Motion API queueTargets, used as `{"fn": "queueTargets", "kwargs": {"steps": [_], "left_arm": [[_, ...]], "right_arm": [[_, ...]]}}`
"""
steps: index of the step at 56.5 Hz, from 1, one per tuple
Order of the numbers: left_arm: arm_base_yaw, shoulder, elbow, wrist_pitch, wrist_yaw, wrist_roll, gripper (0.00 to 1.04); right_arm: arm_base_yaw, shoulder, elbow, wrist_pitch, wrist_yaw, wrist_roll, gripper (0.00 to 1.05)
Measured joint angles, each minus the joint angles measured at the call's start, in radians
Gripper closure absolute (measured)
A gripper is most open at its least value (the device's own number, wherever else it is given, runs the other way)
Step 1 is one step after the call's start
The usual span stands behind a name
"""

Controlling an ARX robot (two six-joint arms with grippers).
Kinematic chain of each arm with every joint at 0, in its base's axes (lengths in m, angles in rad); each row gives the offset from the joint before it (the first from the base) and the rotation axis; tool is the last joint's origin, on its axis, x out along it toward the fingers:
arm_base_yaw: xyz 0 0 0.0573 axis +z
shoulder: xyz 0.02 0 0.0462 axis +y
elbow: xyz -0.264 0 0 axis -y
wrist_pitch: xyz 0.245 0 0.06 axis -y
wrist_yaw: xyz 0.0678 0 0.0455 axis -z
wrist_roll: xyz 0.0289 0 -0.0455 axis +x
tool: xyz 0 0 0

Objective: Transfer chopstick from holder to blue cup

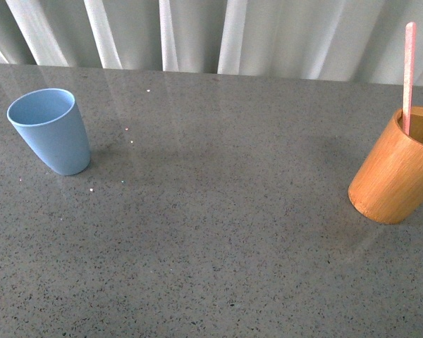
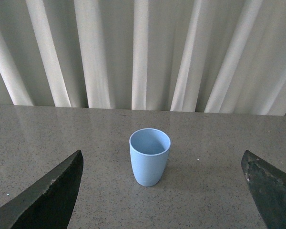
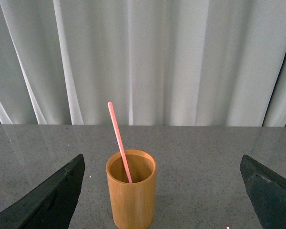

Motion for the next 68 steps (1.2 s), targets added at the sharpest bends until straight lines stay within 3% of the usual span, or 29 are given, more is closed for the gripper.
{"fn": "queueTargets", "kwargs": {"steps": [68], "left_arm": [[0.000,0.000,0.000,0.000,0.000,0.000,0.07]], "right_arm": [[0.000,0.000,0.000,0.000,0.000,0.000,0.10]]}}
